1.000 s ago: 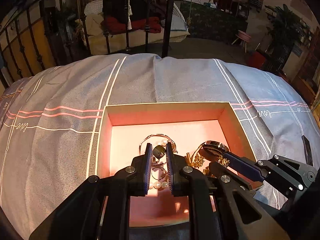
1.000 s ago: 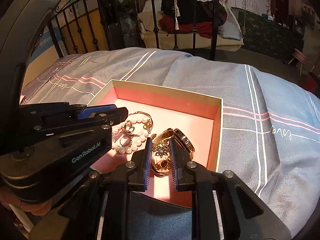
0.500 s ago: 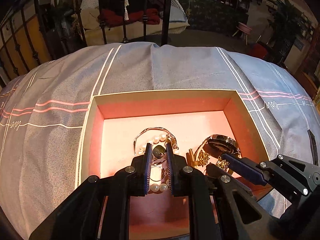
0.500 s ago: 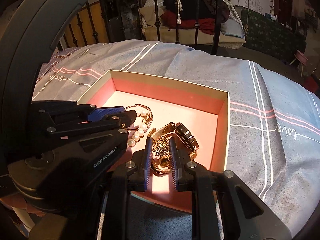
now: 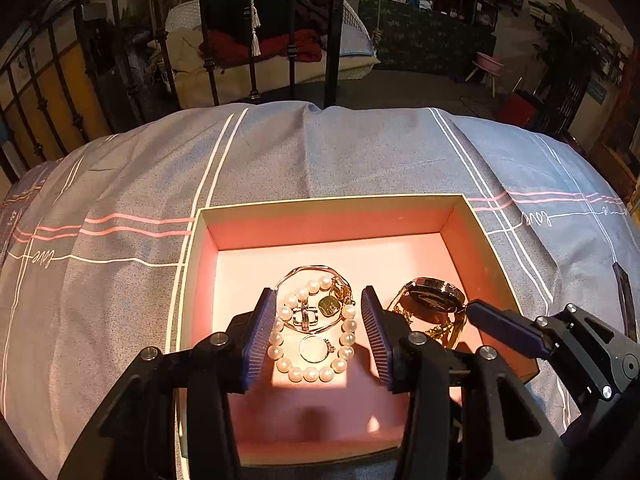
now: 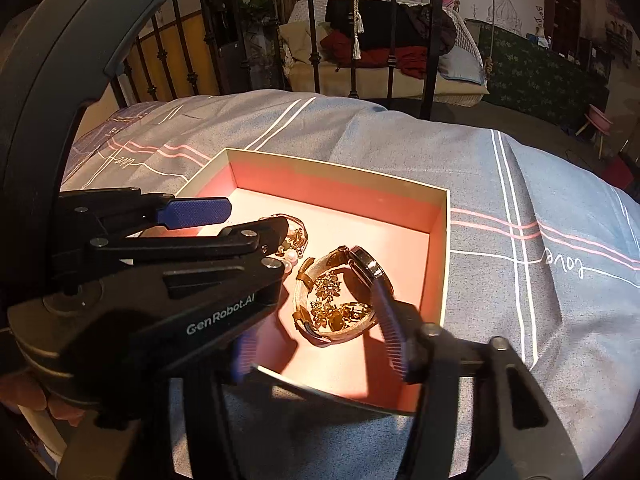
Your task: Organize jewelry
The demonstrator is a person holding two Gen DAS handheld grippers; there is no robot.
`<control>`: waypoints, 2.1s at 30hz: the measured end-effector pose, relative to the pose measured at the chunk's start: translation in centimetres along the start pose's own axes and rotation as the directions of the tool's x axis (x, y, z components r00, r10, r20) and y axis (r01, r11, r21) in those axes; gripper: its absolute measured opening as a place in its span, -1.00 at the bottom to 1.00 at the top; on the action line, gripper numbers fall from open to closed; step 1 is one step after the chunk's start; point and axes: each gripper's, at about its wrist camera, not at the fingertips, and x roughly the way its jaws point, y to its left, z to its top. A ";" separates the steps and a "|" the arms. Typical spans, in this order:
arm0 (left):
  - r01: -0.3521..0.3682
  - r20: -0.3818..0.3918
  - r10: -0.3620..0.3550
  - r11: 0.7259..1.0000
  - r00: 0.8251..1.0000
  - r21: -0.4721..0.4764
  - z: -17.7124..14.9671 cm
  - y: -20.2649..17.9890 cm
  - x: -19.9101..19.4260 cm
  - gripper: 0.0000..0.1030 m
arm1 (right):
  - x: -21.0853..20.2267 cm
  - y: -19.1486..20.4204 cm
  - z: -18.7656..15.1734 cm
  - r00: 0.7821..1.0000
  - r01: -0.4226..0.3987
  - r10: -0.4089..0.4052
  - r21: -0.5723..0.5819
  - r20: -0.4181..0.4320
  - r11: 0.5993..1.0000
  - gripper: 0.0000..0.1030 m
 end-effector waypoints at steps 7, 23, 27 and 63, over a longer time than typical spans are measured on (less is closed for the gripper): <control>0.033 0.138 -0.033 0.999 0.990 0.000 -2.0 0.3 -6.4 0.84 | -3.5 1.4 -2.8 0.998 -0.011 0.014 -0.047 0.063 0.999 0.89; -0.038 0.467 0.034 0.999 0.883 -0.002 -11.2 0.8 -16.4 0.87 | -16.3 -0.8 -9.2 0.826 0.204 -0.276 0.197 0.492 0.959 0.89; -0.025 0.493 0.020 1.000 0.870 0.002 -11.4 1.0 -17.1 0.87 | -17.1 -0.5 -9.0 0.821 0.203 -0.273 0.191 0.502 0.960 0.89; -0.017 0.504 0.050 0.997 0.862 -0.069 -12.7 2.5 -18.5 0.87 | -18.4 -0.5 -8.7 0.829 0.155 -0.227 0.180 0.512 0.971 0.89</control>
